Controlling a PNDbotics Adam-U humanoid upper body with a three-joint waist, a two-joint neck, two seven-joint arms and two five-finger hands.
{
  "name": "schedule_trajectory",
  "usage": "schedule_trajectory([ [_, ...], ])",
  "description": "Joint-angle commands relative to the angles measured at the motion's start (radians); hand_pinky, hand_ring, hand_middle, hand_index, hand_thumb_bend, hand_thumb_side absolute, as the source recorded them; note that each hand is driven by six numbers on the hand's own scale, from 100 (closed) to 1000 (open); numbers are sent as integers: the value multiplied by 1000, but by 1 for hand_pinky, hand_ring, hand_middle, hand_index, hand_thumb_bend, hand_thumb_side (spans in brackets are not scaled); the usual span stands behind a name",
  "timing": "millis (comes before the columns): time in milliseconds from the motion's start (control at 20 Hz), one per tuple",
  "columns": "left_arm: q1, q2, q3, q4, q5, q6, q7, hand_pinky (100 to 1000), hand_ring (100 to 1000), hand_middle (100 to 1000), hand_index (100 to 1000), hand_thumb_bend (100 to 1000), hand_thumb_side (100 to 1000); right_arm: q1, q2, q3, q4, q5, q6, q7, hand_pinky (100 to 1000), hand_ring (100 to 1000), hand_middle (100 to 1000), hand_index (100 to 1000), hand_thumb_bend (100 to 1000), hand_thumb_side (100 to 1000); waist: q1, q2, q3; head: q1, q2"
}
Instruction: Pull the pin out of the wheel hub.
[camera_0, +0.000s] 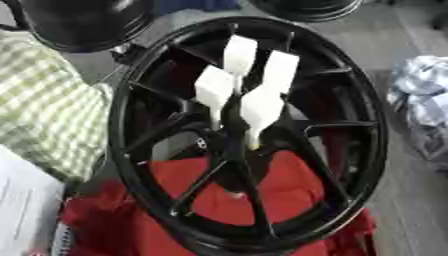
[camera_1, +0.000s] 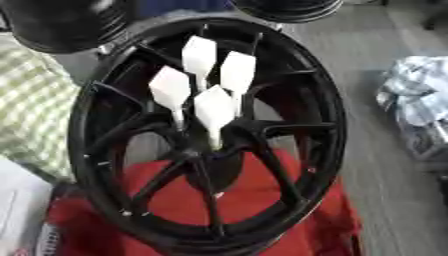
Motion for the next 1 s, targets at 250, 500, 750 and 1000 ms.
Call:
schedule_trajectory([
  [250,-4,43,11,-20,-2,-1,3,794,738,762,830,909,590,-15,-42,-14,-14,13,-3,5,873,782,752,821,472,517,0,-17,-1,1,-17],
  [500,-2,45,11,-20,-3,0,3,793,738,762,829,905,590,-22,-45,-10,-28,22,-1,12,874,785,754,824,587,540,-2,-16,-1,3,-19],
  [750,-2,49,9,-24,-4,1,0,793,738,763,829,901,592,-75,-54,24,-77,82,-60,182,888,800,769,834,525,490,-6,-15,-2,1,-20],
  [1000,-2,53,7,-25,-5,3,-2,793,738,763,829,897,590,-150,-42,68,-116,162,-141,446,887,806,769,827,492,454,-9,-12,-1,-6,-27],
])
